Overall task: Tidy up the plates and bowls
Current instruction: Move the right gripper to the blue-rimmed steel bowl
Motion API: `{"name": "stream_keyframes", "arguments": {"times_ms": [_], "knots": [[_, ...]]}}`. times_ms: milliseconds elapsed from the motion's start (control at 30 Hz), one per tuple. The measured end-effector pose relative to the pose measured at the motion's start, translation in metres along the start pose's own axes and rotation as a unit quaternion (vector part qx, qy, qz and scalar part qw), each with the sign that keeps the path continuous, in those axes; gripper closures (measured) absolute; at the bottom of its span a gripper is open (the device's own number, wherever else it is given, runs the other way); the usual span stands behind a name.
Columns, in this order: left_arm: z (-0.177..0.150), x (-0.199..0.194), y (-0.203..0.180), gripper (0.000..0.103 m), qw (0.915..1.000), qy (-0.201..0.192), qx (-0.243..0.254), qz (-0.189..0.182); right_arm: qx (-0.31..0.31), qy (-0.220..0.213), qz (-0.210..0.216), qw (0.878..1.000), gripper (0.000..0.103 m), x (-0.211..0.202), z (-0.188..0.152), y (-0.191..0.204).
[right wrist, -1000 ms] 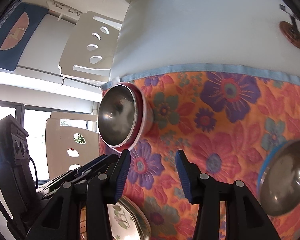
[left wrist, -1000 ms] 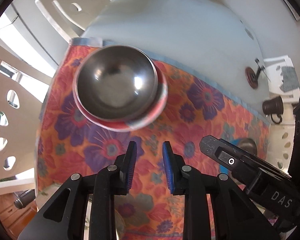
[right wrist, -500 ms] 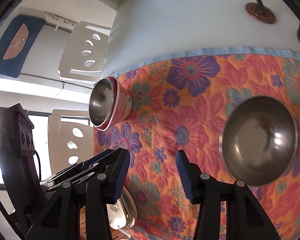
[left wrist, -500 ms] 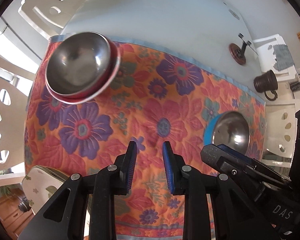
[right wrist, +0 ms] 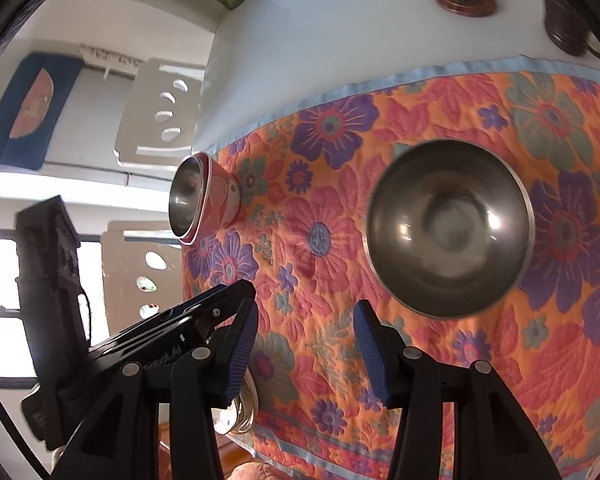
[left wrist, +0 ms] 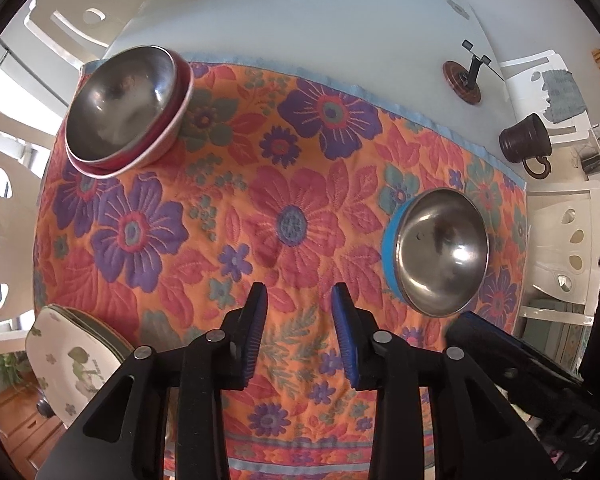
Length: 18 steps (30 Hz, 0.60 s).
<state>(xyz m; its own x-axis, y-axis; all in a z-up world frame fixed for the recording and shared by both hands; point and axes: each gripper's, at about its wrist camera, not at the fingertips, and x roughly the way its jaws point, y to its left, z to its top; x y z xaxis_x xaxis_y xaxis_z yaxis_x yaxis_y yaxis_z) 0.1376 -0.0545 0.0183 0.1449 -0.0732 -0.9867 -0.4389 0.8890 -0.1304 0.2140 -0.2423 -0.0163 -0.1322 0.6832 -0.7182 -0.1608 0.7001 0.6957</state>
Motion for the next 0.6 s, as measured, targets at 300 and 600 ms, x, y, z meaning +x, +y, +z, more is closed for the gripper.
{"name": "stream_keyframes", "arguments": {"times_ms": [300, 600], "knots": [[-0.007, 0.026, -0.032, 0.054, 0.9995, 0.032, 0.004, -0.001, 0.060, -0.036, 0.005, 0.998, 0.051, -0.047, -0.019, -0.056], [-0.001, 0.048, -0.062, 0.043, 0.9992, 0.025, 0.015, -0.026, 0.126, -0.055, 0.006, 0.991, 0.051, -0.060, -0.014, -0.119]]}}
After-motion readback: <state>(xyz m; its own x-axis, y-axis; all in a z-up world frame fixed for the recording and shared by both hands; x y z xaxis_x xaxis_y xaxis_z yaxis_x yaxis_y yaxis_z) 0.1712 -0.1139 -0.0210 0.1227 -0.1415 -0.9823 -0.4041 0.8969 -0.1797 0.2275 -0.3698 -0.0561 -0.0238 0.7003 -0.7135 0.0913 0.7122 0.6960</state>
